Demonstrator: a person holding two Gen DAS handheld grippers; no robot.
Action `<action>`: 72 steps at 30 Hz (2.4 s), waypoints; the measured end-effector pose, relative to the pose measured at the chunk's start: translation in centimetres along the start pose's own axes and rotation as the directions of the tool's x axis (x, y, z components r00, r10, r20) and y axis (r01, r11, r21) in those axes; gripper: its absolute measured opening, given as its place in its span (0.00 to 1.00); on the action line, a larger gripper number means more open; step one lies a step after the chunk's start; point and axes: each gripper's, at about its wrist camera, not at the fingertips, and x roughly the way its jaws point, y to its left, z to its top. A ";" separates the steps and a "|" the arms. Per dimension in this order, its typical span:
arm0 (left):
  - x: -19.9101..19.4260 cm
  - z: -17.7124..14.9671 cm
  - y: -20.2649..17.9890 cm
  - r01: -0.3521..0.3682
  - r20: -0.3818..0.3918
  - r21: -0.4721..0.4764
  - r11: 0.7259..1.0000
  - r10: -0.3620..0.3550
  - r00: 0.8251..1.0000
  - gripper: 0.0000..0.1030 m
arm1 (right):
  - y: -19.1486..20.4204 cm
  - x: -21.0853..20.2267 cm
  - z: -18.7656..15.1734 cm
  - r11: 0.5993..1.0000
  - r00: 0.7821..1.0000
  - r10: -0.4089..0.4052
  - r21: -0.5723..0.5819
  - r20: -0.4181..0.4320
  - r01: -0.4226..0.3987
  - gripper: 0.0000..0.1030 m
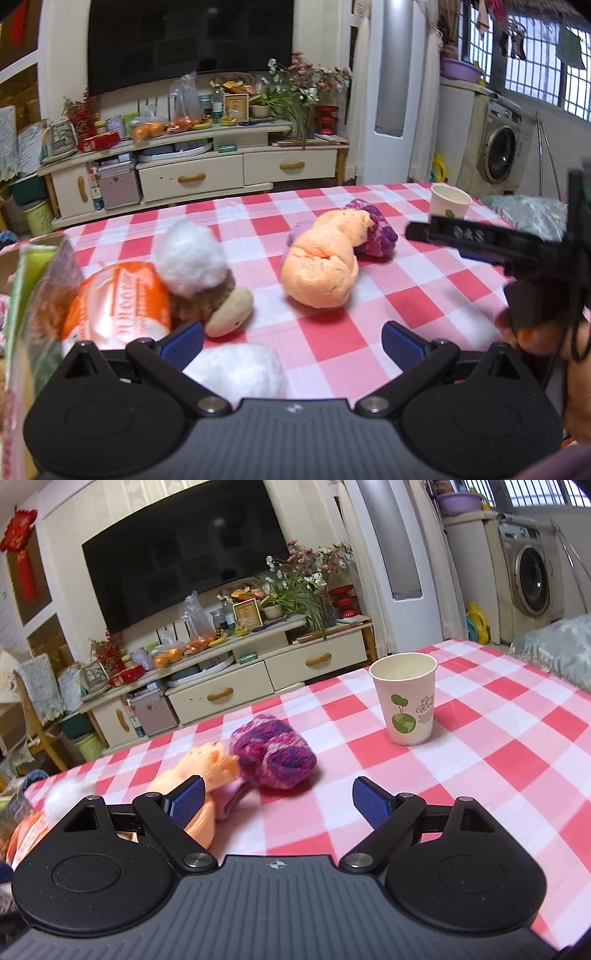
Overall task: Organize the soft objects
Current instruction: 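Grasp the orange knitted toy with the left tool while the right grasps the purple knitted hat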
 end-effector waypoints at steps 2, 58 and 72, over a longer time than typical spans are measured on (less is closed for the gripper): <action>0.6 0.2 -0.7 0.000 -0.001 0.021 1.000 0.000 1.000 0.99 | -0.1 0.7 0.2 0.999 1.000 0.026 0.026 -0.006 -0.026 1.00; 11.7 3.2 -1.3 0.018 -0.099 -0.190 0.982 -0.037 0.994 0.65 | -1.3 6.3 1.7 0.974 0.951 0.224 0.087 -0.211 -0.210 0.82; 7.9 0.7 -0.5 0.023 -0.127 -0.267 0.963 -0.059 0.990 0.65 | -1.3 5.0 1.2 0.974 0.946 0.224 0.010 -0.236 -0.228 0.75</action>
